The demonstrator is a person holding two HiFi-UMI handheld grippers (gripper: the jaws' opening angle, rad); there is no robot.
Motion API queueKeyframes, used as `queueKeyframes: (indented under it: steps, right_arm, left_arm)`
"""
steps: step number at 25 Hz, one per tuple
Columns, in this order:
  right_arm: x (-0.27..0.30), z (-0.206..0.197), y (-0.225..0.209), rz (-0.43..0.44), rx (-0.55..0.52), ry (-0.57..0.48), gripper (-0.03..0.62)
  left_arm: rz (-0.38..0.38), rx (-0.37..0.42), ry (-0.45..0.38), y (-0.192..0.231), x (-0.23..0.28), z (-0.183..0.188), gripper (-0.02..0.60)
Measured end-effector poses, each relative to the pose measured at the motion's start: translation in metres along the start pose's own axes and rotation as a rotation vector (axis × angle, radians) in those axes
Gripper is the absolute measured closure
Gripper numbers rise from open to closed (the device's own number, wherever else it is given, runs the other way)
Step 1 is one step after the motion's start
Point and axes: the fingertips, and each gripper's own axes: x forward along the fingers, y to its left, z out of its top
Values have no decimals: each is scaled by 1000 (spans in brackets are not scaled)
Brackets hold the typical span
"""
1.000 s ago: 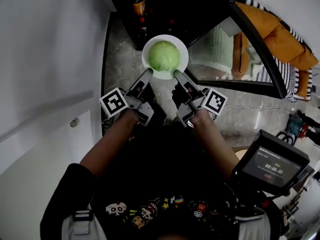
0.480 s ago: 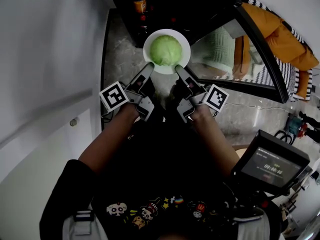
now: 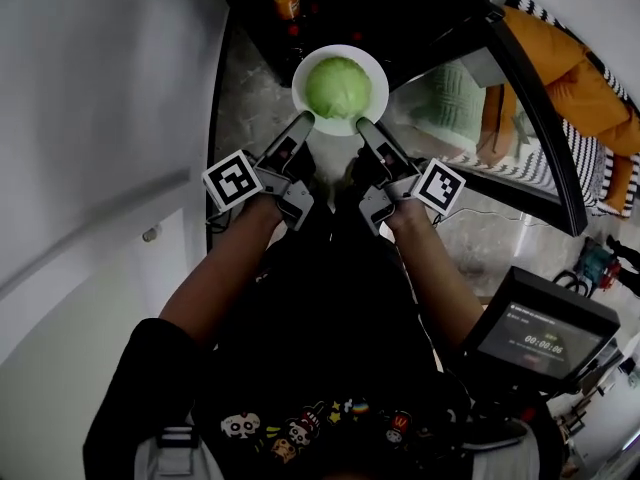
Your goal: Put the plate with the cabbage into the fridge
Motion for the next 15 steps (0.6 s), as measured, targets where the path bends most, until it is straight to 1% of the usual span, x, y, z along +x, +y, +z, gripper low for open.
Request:
queueKeyframes:
  steps: [5, 12, 15]
  right_arm:
    - [4, -2, 3, 16, 17, 14, 574]
    - [2, -1, 11, -6, 1, -3, 574]
    - [1, -3, 6, -8, 30, 2, 574]
  left_arm:
    - [23, -14, -32, -1, -3, 0, 572]
    - [19, -12, -18, -8, -4, 2, 572]
    - [49, 0, -24, -6, -5, 2, 572]
